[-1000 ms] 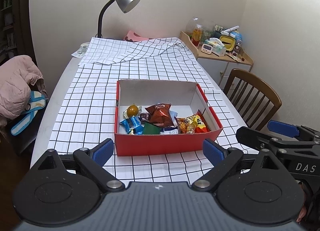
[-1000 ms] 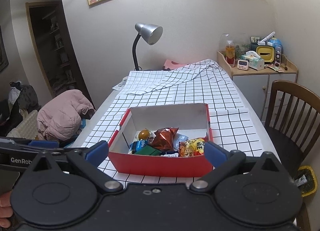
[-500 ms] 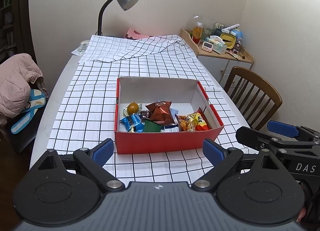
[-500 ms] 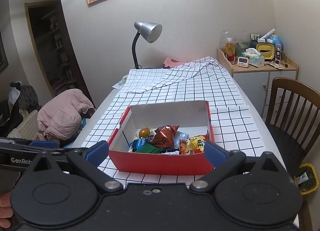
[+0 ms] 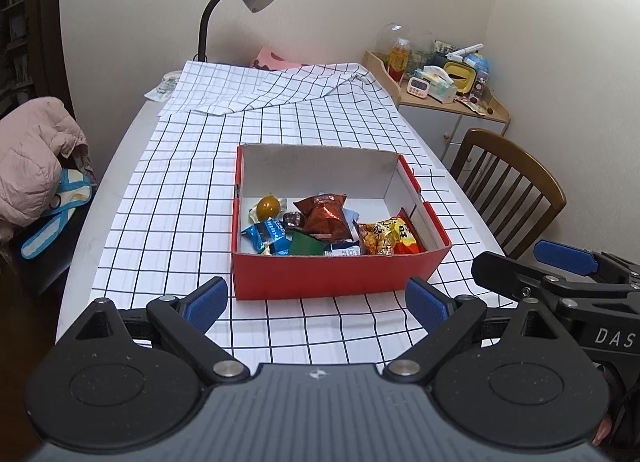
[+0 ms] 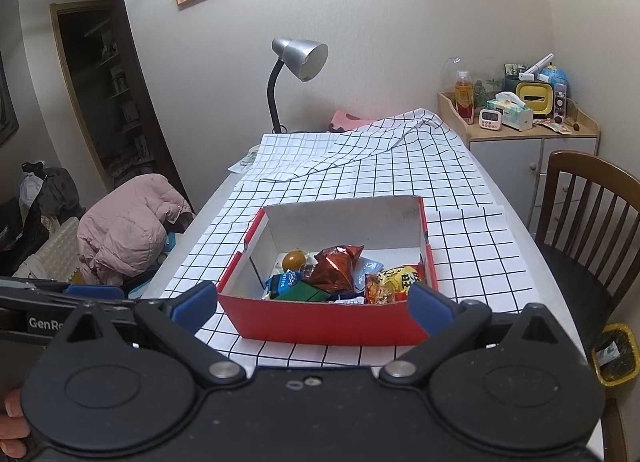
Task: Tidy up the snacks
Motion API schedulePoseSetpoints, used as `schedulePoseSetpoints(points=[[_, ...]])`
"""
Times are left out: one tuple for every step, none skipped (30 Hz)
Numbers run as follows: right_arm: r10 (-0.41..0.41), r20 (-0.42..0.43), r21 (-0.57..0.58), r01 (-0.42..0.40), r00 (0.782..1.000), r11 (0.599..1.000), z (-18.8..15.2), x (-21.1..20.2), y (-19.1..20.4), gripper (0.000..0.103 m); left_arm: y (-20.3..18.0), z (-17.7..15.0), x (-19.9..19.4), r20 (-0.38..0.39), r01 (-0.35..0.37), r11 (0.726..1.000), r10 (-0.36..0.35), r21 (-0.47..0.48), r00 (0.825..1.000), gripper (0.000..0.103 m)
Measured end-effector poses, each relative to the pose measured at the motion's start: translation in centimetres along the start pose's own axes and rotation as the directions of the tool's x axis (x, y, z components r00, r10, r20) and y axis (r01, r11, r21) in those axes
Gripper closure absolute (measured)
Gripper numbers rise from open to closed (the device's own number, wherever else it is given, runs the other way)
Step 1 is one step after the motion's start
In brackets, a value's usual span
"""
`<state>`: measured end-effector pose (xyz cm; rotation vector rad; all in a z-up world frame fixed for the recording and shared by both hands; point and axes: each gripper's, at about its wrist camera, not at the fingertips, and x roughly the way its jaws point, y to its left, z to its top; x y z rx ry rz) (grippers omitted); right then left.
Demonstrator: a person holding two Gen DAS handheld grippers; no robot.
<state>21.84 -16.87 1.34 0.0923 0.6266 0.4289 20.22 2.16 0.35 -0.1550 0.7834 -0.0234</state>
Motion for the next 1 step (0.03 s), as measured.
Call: schedulePoseSetpoints(points=[[-0.001, -0.001, 0.001, 0.001, 1.000, 1.000, -0.02, 0.08, 0.02, 0.001, 0.08, -0.01, 0.04, -0.002, -0.002, 1.000, 0.002, -0.002, 1.000, 0.007]])
